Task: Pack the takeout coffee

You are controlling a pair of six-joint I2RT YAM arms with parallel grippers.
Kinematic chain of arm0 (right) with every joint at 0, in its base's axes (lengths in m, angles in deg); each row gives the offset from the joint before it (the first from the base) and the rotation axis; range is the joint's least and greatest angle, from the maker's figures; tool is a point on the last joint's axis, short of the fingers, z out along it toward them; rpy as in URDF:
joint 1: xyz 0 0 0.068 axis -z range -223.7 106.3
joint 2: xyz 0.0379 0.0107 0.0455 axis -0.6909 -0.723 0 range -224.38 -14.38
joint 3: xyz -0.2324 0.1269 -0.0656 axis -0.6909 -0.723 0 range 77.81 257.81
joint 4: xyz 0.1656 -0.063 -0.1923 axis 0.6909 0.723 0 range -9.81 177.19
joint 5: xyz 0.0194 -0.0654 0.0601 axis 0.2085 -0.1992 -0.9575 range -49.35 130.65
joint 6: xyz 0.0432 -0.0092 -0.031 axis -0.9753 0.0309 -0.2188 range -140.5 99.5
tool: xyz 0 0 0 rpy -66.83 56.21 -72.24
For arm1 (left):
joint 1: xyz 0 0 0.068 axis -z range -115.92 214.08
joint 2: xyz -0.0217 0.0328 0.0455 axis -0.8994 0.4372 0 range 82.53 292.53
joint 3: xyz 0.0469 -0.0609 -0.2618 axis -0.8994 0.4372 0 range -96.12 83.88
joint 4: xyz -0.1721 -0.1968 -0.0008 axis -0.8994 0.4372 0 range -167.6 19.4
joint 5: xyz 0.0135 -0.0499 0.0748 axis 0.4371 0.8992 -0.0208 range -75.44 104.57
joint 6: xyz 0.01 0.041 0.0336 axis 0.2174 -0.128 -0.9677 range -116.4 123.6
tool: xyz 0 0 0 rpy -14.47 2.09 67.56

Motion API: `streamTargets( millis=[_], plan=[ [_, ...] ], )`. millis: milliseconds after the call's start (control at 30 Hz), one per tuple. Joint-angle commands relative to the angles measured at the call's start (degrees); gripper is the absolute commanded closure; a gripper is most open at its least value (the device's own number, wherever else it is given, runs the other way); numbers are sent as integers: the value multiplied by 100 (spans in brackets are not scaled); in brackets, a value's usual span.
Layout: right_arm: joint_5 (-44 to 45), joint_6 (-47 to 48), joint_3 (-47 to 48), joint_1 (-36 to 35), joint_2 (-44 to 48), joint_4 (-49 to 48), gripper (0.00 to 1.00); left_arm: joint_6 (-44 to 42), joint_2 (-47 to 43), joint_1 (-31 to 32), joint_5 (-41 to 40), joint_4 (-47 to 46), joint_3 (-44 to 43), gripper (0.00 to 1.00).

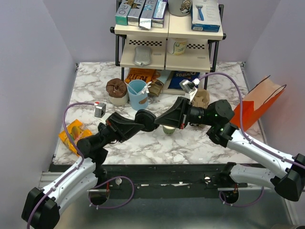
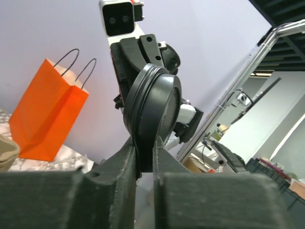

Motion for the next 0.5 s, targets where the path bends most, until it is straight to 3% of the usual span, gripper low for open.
streamTargets(
  millis=[0,33,133,167,233,300,367,467],
  plan=[
    [31,168,-49,17,87,300,99,-35,-85,2,-259,-786,-31,93],
    [58,212,-49,26,96,370,96,-35,-146,2,-268,-768,-14,94],
    [452,694,29,52,219,1072,61,-61,-374,2,-329,-314,21,97],
    [871,896,160,61,332,1344,43,-96,-454,2,-355,-85,21,98],
    [1487,1441,328,70,456,2503,32,-262,-734,2,-399,720,21,100],
    [2699,1871,478,70,631,3624,22,-438,-963,2,-513,1434,4,100],
    [4048,2180,452,70,728,4174,14,-859,-1306,2,-741,2891,-92,100],
    [5676,2409,364,70,650,5352,11,-1483,-1632,2,-970,4905,-461,100]
  ],
)
